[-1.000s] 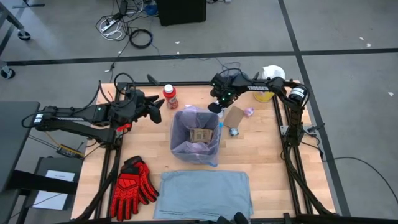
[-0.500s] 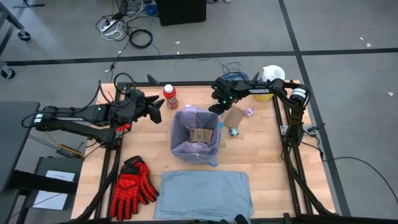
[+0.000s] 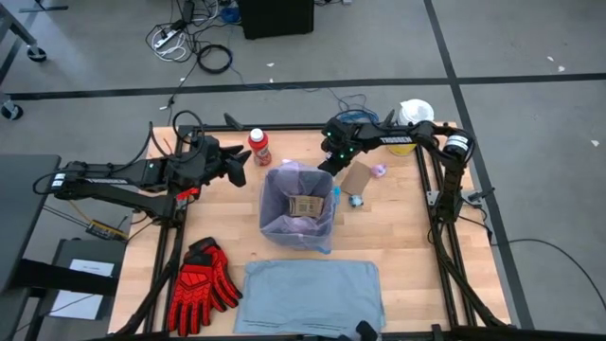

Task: Place trash/remove bag and relplace
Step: Put the white paper material into the trash bin

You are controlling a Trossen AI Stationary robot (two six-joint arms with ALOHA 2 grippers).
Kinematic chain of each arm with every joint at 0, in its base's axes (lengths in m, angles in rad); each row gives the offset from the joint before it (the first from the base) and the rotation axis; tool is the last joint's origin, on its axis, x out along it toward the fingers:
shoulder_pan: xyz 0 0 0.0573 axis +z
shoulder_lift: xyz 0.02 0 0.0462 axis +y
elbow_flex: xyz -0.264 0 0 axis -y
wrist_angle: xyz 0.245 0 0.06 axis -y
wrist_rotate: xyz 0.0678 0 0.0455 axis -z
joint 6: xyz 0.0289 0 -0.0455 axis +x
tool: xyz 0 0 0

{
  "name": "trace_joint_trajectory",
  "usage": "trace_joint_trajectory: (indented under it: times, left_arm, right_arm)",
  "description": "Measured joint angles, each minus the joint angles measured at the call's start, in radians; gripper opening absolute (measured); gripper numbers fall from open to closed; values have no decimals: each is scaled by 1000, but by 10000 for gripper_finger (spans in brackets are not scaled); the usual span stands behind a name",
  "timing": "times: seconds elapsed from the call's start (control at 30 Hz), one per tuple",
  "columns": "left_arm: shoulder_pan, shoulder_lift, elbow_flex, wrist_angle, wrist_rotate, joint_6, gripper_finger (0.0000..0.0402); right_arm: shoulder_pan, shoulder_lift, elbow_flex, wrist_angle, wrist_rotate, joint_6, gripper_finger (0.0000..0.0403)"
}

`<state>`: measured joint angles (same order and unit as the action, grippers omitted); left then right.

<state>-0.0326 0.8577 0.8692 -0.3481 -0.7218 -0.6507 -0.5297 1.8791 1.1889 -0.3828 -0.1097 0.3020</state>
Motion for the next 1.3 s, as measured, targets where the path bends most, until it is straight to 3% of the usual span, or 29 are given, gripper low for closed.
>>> trace_joint_trajectory:
  times: [0.33, 0.53, 0.67, 0.8, 1.03, 1.17, 1.3]
  left_arm:
    - [0, 0, 0, -2, 1, -12, 182]
    - [0, 0, 0, -7, -16, -11, 182]
    - [0, 0, 0, -11, -25, -9, 182]
    - [0, 0, 0, -10, -26, -9, 182]
    - [0, 0, 0, 0, -20, -13, 182]
    - [0, 0, 0, 9, -19, -15, 182]
    - [0, 0, 0, 15, -19, -16, 182]
  right_arm:
    - [-10, -155, 2, 7, 82, -49, 0]
    - [-37, -155, 3, 11, -62, -162, 9]
    - [-25, -127, 4, 37, -74, -351, 66]
    - [-12, -103, 4, 56, -17, -526, 158]
    - [-20, -37, 4, 102, -1, -550, 317]
    - [-18, 11, 4, 88, -61, -576, 350]
    - [-5, 47, 4, 67, -61, -614, 336]
